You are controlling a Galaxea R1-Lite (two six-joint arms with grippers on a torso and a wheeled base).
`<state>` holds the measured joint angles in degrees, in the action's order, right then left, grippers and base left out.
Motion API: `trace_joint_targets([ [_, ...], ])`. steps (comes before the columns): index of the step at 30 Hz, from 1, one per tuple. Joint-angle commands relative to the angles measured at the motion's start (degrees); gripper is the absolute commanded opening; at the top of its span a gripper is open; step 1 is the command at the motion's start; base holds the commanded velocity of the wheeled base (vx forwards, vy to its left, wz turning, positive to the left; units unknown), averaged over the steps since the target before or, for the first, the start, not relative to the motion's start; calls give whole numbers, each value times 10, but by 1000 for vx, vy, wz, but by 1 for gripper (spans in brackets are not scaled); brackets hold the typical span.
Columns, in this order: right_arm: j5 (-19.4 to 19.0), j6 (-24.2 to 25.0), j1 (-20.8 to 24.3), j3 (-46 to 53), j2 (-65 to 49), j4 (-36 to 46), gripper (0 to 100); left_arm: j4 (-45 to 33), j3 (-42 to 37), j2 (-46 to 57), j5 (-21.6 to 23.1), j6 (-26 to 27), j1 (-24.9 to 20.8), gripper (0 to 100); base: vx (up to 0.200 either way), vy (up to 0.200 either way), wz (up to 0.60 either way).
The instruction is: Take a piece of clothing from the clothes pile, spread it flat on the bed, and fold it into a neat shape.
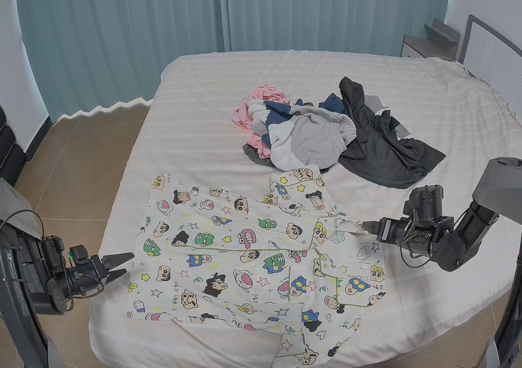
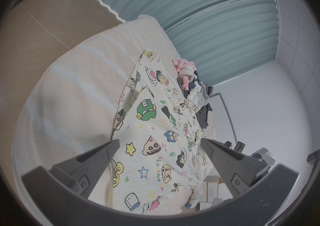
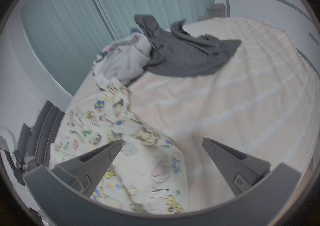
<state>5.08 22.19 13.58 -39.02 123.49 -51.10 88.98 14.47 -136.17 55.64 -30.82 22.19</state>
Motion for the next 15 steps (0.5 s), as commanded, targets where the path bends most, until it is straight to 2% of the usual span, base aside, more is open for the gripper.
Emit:
trace_joint_targets([
  [1, -2, 22, 51, 4, -110, 3, 100, 10, 0, -1, 0, 0, 0, 100, 0, 0, 0],
  [5, -2, 58, 128, -16, -113, 5, 100, 10, -1, -1, 0, 0, 0, 100, 0, 0, 0],
  [8, -2, 73, 177, -64, -63, 4, 100, 10, -1, -1, 0, 1, 0, 100, 0, 0, 0],
  [14, 7, 108, 210, -171, 54, 2, 100, 10, -1, -1, 0, 1, 0, 100, 0, 0, 0],
  [15, 21, 110, 210, -200, 101, 0, 100, 10, 0, -2, 0, 1, 0, 100, 0, 0, 0],
])
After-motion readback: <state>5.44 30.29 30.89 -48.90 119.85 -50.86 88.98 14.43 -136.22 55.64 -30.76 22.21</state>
